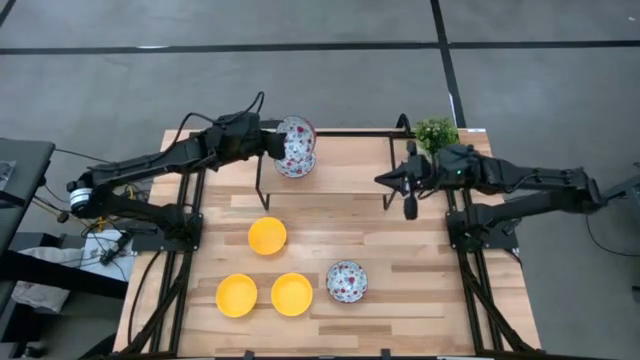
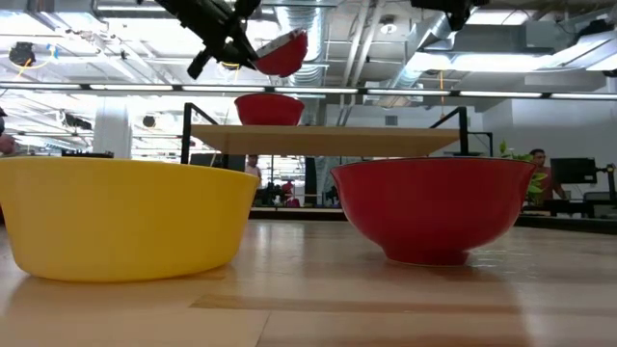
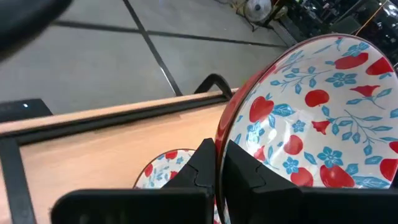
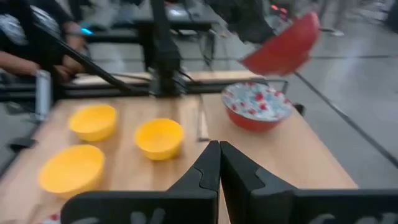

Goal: Pick & Place Mini bowls
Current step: Stack the top red bowl on the red bowl on the shelf

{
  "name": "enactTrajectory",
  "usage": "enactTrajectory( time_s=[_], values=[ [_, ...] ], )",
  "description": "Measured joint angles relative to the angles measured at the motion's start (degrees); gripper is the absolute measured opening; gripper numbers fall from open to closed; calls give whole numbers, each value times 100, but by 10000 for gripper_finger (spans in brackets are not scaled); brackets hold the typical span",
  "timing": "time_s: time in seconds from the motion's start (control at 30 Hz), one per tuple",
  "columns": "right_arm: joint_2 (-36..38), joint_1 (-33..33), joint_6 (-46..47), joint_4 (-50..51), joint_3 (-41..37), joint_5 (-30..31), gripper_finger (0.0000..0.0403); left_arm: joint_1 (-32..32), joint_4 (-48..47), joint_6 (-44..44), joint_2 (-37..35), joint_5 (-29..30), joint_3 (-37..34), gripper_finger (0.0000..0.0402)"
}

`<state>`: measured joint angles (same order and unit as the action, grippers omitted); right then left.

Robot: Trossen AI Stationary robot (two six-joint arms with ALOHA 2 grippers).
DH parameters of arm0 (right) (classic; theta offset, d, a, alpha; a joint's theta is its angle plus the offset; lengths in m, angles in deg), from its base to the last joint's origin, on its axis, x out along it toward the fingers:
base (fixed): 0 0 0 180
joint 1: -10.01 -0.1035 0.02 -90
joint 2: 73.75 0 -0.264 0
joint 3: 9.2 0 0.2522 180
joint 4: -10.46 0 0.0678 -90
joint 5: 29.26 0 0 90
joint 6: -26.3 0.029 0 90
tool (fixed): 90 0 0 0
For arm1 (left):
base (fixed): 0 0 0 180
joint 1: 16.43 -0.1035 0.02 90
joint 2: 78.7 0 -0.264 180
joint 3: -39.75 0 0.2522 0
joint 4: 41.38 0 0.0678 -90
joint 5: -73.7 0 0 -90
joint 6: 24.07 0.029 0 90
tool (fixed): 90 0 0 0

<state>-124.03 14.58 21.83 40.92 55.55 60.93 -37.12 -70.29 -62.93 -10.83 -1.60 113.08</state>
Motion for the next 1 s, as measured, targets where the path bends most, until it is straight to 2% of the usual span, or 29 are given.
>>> enactTrajectory(
  time_s=[0.13, 0.4, 0.63, 0.8, 1.0],
  values=[
    [228, 379, 48, -512, -361, -796, 0, -146, -15, -319, 173, -333, 0, 8],
    [433, 731, 201, -963, -921, -1402, 0, -445, -184, -966, 184, -1179, 10, 8],
    [432, 902, 118, -998, -1124, -1644, 0, -543, -2051, -1009, 274, -1204, 916, 8],
    [422, 1085, 96, -1002, -1134, -1969, 0, -706, -2840, -1009, 509, -1277, 1585, 8],
    [422, 1171, 94, -970, -1134, -1986, 0, -814, -3401, -951, 1118, -1751, 2170, 8]
  ],
)
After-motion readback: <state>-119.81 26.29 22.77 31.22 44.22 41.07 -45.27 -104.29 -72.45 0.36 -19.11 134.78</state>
